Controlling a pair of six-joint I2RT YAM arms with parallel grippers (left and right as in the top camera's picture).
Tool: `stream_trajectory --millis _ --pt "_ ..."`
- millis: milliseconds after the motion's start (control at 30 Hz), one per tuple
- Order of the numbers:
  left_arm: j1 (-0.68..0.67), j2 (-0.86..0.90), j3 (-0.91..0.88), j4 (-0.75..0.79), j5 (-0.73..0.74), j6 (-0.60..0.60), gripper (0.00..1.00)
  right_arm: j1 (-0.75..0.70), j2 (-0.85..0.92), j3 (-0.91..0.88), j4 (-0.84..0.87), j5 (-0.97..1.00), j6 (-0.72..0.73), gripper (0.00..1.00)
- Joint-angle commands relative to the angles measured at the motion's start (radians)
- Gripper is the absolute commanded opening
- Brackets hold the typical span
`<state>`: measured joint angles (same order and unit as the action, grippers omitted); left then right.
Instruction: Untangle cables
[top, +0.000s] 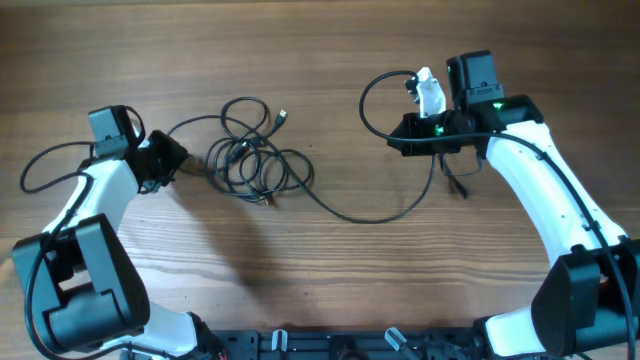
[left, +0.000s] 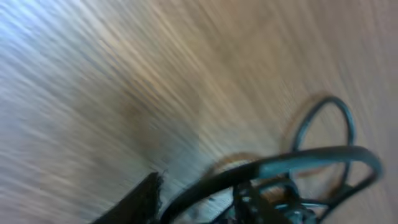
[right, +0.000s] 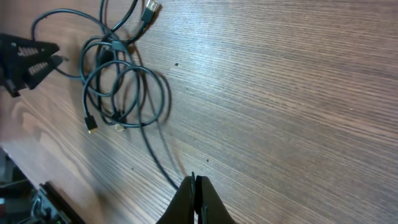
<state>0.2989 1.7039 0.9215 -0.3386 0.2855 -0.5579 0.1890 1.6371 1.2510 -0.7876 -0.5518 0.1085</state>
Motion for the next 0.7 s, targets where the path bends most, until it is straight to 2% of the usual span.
stream_trajectory --millis 0,33,67,100,133,200,267,300,400,500,600,667 --pt "-0.049 0.006 -0.010 0.021 0.066 0.000 0.50 0.026 -0.004 -0.003 -0.011 -0.060 -0.039 0.04" --pt "-0.069 0.006 -0.010 0.029 0.066 0.001 0.57 0.046 -0.004 -0.003 -0.011 -0.060 -0.064 0.07" --pt "-0.085 0.006 -0.010 0.034 0.066 0.003 0.63 0.065 -0.004 -0.003 -0.010 -0.060 -0.081 0.16" --pt "-0.111 0.006 -0.010 0.043 0.066 0.004 0.73 0.111 -0.004 -0.003 0.001 -0.047 -0.087 0.30" --pt "-0.138 0.006 -0.010 0.056 0.066 0.024 0.83 0.163 -0.003 -0.003 0.025 -0.007 -0.086 0.39" --pt "-0.163 0.006 -0.010 0.074 0.066 0.070 0.93 0.222 0.003 -0.003 0.044 0.061 -0.086 0.49" --pt "-0.183 0.006 -0.010 0.081 0.067 0.083 1.00 0.300 0.027 -0.003 0.058 0.171 -0.082 0.53" --pt "-0.189 0.006 -0.010 0.081 0.075 0.088 1.00 0.346 0.056 -0.003 0.063 0.222 -0.082 0.55" --pt "-0.188 0.005 -0.005 0.092 0.280 0.219 1.00 0.443 0.167 -0.003 0.087 0.277 -0.080 0.52" --pt "-0.183 -0.011 0.002 0.091 0.406 0.272 1.00 0.484 0.252 -0.003 0.087 0.297 -0.079 0.53" --pt "-0.183 -0.050 0.002 0.052 0.399 0.271 1.00 0.494 0.334 -0.003 0.084 0.349 -0.078 0.52" --pt "-0.183 -0.056 0.002 0.027 0.357 0.270 1.00 0.494 0.357 -0.003 0.085 0.349 -0.069 0.37"
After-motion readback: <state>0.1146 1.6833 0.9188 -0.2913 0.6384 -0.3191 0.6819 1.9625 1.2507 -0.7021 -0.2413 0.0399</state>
